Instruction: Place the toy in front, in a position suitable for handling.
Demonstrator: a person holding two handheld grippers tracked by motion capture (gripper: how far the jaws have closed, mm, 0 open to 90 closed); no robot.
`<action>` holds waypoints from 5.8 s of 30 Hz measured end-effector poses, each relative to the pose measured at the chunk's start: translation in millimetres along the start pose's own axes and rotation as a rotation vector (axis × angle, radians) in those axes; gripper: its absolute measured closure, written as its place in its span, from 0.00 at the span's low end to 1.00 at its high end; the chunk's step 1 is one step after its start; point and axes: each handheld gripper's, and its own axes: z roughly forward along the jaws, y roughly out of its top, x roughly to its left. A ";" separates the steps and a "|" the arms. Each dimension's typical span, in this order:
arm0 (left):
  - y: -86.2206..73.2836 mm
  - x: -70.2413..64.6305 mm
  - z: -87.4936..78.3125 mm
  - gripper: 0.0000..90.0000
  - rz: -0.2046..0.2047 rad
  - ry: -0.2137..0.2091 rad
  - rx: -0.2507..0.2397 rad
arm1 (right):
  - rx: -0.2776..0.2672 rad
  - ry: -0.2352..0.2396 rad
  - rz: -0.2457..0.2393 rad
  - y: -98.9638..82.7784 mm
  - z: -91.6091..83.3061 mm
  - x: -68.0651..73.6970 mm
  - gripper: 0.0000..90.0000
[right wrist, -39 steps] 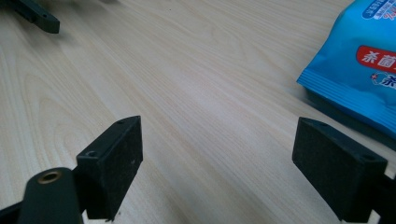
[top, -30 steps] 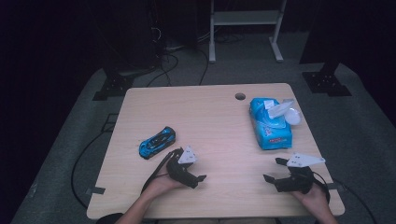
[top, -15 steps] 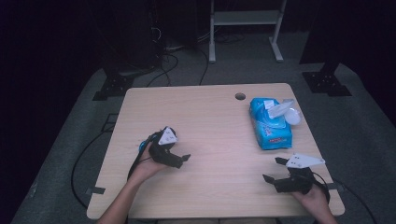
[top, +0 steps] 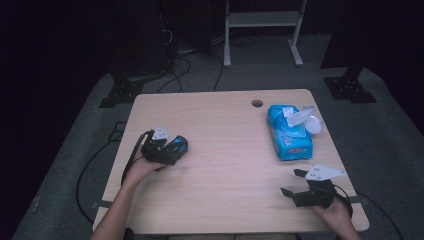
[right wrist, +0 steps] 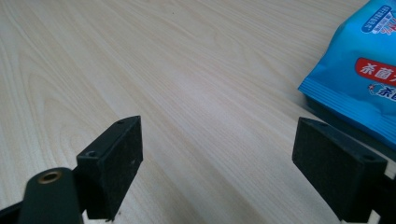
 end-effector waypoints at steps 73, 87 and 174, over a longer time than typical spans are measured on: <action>18.4 -17.1 -73.3 0.28 0.000 -0.100 -0.448 | -0.010 -0.010 -0.023 2.3 -0.5 2.8 0.17; 29.9 -59.8 -60.0 0.28 0.088 -0.287 -0.456 | -0.032 -0.009 -0.036 4.9 -6.1 6.5 0.17; 80.1 -140.5 92.5 0.28 0.279 -0.382 -0.037 | -0.083 -0.016 -0.030 5.8 -18.8 4.1 0.17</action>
